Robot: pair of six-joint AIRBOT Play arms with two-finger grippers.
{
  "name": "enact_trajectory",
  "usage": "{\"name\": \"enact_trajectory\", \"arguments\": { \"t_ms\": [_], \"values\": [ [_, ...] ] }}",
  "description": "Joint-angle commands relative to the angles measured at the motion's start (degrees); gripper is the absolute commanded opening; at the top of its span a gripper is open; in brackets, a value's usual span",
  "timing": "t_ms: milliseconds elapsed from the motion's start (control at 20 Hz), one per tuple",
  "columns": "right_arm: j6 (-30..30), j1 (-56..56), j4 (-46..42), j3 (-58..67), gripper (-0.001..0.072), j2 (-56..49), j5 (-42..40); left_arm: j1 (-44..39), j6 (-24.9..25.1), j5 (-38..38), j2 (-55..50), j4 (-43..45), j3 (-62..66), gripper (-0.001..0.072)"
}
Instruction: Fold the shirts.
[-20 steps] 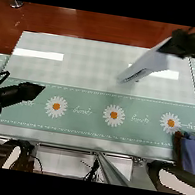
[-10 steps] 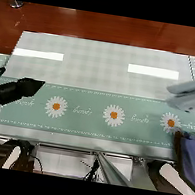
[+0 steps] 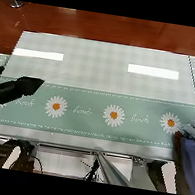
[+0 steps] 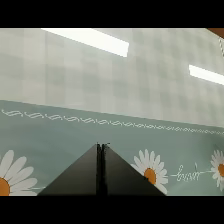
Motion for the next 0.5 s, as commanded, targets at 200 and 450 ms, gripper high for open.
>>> {"name": "enact_trajectory", "arguments": {
  "t_ms": [200,450],
  "values": [
    [4.94,-4.02,-20.2,-5.55,0.0636,6.43,0.24,0.07,0.0,1.46,0.0,-0.02,-0.02,0.0023],
    [2.91,-3.85,-11.13,-5.03,0.0629,3.34,-4.31,0.07,0.04,11.02,-1.4,-2.14,0.31,0.0023]
  ]
}}
